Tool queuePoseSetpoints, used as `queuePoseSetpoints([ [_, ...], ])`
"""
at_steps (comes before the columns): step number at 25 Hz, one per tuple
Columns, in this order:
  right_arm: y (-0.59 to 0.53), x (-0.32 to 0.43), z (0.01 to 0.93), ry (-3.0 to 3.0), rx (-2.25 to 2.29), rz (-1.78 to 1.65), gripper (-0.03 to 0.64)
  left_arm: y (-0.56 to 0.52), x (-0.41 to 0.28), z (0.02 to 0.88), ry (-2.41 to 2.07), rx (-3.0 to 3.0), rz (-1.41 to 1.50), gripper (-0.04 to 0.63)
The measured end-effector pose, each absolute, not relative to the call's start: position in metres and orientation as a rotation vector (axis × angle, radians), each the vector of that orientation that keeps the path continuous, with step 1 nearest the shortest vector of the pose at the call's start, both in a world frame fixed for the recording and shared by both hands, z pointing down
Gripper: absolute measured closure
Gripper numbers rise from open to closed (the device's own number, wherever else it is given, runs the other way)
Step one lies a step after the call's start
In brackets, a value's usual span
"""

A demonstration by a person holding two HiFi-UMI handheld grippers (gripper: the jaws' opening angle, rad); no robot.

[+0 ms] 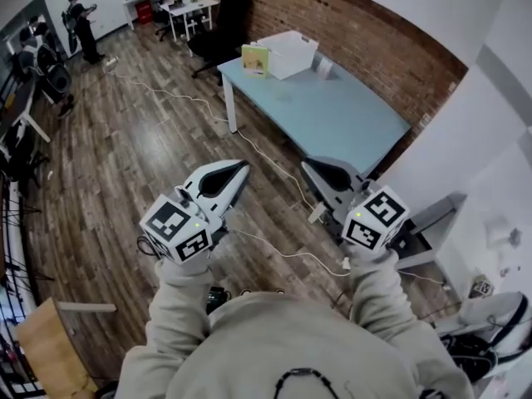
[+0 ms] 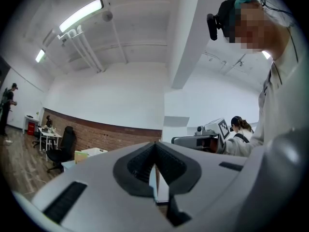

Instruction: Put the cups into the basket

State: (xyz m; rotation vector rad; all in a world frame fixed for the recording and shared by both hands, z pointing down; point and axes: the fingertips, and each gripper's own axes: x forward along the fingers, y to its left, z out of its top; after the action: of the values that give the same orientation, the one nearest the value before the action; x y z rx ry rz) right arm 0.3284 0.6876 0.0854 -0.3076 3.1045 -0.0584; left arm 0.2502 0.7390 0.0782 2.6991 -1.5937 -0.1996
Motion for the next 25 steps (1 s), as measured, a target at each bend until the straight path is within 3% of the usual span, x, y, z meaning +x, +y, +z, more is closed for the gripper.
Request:
queuePoseSetpoints([
  [25,0.657,0.412,0.112,3.094,-0.266,-0.182,0.606,0.702,0.317,0.085,-1.624,2.656,-0.158,0.598],
])
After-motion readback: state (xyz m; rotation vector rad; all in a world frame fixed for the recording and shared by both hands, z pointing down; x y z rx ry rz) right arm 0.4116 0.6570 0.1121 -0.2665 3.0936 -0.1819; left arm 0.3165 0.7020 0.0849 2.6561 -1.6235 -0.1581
